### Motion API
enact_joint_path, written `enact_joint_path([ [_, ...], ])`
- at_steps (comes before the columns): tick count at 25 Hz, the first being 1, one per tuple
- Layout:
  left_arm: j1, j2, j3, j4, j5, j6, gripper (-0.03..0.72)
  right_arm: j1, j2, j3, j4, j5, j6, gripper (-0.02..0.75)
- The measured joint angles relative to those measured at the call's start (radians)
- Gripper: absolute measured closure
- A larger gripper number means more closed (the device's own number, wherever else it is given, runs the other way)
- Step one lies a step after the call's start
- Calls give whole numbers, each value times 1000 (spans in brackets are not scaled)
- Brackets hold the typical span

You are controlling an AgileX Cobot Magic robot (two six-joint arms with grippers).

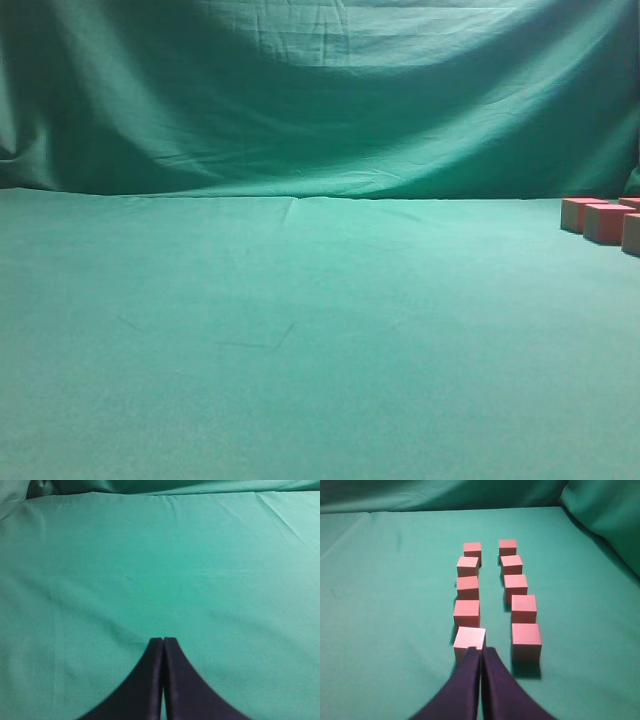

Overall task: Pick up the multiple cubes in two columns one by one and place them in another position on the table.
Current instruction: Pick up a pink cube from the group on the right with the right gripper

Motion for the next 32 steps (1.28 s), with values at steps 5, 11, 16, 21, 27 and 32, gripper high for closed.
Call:
enact_joint_path([
  [5,0,0,0,0,0,0,688,0,0,0,0,0,0,738],
  [11,0,0,0,0,0,0,688,0,0,0,0,0,0,738],
  [16,0,0,0,0,0,0,688,0,0,0,0,0,0,738],
  [21,0,0,0,0,0,0,688,0,0,0,0,0,0,738],
  [27,0,0,0,0,0,0,688,0,0,0,0,0,0,738],
  [32,0,0,0,0,0,0,688,0,0,0,0,0,0,738],
])
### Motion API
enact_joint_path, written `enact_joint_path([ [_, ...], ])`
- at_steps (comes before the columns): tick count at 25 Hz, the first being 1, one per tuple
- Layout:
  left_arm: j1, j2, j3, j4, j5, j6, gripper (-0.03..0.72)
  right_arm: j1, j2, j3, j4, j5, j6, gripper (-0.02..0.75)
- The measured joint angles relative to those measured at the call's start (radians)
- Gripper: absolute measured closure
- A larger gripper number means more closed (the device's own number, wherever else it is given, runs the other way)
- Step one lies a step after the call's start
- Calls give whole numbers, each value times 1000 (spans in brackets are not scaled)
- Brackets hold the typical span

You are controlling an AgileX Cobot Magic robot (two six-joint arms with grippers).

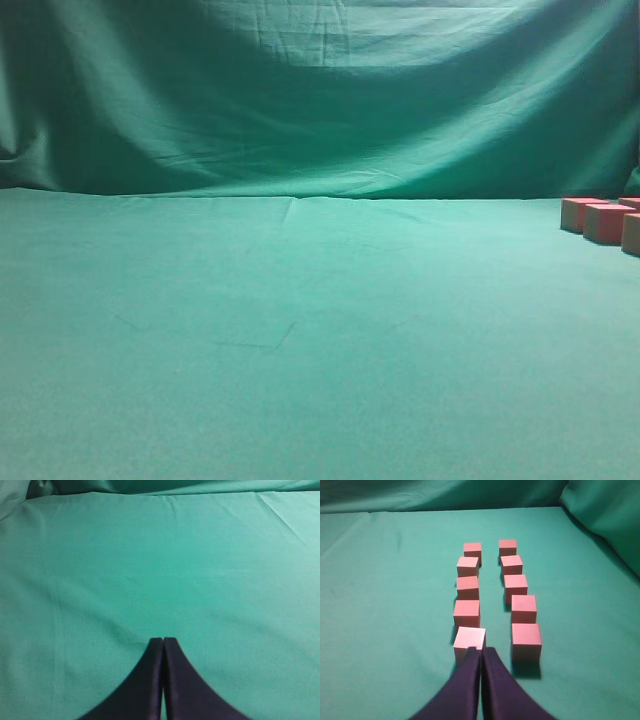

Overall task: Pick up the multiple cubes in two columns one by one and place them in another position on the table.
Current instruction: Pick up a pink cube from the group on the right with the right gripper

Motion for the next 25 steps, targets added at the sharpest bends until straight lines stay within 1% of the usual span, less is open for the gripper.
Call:
enact_joint_path([
  [2,0,0,0,0,0,0,688,0,0,0,2,-21,0,738],
  [3,0,0,0,0,0,0,688,0,0,0,3,-56,0,738],
  [5,0,0,0,0,0,0,688,0,0,2,18,-164,5,738],
  [9,0,0,0,0,0,0,688,0,0,2,29,-426,7,738],
  [11,0,0,0,0,0,0,688,0,0,2,29,-519,9,738],
  [12,0,0,0,0,0,0,688,0,0,2,29,-541,9,738],
  [13,0,0,0,0,0,0,688,0,0,0,31,-538,10,738],
  [14,0,0,0,0,0,0,688,0,0,-10,31,-501,10,738],
  [18,0,0,0,0,0,0,688,0,11,-141,31,-274,11,738],
  [20,0,0,0,0,0,0,688,0,54,-203,31,-189,11,738],
  [25,0,0,0,0,0,0,688,0,190,-340,82,4,49,738],
])
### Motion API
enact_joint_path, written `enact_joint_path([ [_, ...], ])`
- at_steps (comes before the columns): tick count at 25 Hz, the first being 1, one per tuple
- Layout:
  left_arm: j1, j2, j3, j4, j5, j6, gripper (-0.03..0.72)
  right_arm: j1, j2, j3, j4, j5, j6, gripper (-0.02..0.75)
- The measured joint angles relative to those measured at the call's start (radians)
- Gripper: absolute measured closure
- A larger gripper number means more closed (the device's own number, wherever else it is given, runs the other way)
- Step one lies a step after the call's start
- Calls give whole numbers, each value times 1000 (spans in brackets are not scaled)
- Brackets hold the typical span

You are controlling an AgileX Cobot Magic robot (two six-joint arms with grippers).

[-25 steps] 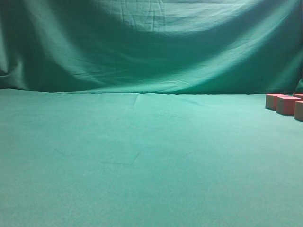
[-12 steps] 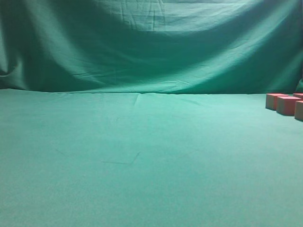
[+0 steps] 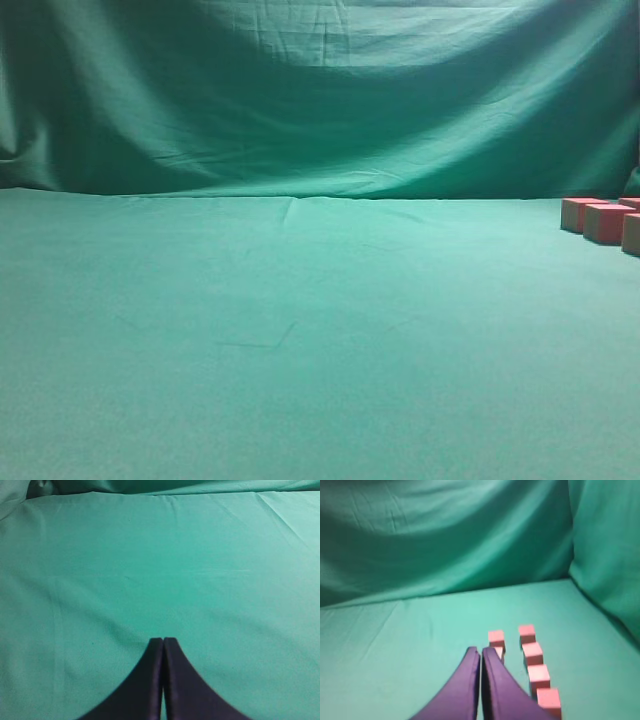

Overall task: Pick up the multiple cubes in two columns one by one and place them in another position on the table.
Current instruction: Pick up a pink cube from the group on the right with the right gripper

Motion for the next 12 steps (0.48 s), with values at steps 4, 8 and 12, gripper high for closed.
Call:
enact_joint_path([
  [4,0,0,0,0,0,0,688,0,94,-88,10,156,-85,738],
  [8,0,0,0,0,0,0,688,0,224,-180,10,350,-176,738],
  [12,0,0,0,0,0,0,688,3,392,-255,6,509,-187,738],
])
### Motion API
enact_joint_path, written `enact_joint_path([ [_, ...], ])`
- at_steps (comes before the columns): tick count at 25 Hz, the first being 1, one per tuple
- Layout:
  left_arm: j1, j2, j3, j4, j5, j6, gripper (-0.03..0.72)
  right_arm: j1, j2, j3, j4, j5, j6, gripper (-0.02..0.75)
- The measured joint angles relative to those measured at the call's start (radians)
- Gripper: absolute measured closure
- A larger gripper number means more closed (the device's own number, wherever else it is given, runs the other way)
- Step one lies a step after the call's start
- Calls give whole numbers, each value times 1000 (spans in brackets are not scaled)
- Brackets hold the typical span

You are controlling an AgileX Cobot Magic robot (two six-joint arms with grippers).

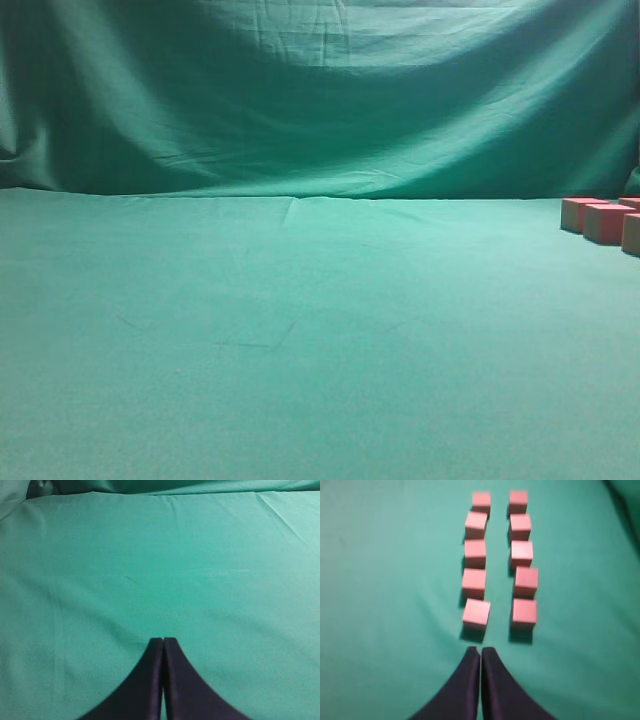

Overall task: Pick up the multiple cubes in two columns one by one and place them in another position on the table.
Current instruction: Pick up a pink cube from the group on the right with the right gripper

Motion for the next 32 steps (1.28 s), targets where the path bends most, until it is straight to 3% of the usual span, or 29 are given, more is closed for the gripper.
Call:
enact_joint_path([
  [5,0,0,0,0,0,0,688,45,215,-61,-8,89,-4,738],
  [15,0,0,0,0,0,0,688,58,580,-128,-17,7,8,738],
  [24,0,0,0,0,0,0,688,59,738,-131,-19,-183,25,292],
  [29,0,0,0,0,0,0,688,59,814,-137,-19,-226,91,277],
  [30,0,0,0,0,0,0,688,59,830,-137,-19,-235,93,237],
  [32,0,0,0,0,0,0,688,59,860,-137,-19,-260,98,252],
])
